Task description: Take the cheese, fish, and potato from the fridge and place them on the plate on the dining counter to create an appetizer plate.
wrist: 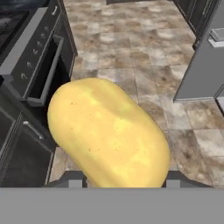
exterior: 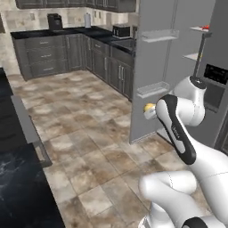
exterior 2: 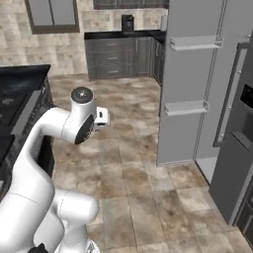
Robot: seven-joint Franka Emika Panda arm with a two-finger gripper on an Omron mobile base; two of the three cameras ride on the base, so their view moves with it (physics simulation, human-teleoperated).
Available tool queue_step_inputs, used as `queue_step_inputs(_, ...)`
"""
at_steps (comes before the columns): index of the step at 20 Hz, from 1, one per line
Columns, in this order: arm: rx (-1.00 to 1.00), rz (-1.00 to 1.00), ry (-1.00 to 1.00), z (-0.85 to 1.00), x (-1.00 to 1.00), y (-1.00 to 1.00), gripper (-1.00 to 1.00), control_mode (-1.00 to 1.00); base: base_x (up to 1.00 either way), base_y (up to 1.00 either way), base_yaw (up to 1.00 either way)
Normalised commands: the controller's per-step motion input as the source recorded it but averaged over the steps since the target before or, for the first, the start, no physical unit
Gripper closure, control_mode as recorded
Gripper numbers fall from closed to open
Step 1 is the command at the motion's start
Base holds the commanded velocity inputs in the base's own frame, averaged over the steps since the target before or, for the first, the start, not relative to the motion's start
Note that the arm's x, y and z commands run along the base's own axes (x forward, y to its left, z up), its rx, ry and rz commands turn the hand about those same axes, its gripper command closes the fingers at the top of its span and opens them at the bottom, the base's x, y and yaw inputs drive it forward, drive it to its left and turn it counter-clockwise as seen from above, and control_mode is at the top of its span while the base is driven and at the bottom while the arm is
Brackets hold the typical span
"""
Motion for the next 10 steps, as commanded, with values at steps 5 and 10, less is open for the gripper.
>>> queue_step_inputs(5,0.00,0.00,0.00,0.00,0.00,0.00,1.00,1.00,-1.00,-0.47,0.37)
queue_step_inputs(10,0.00,0.00,0.00,0.00,0.00,0.00,1.00,1.00,-1.00,-0.06,0.32)
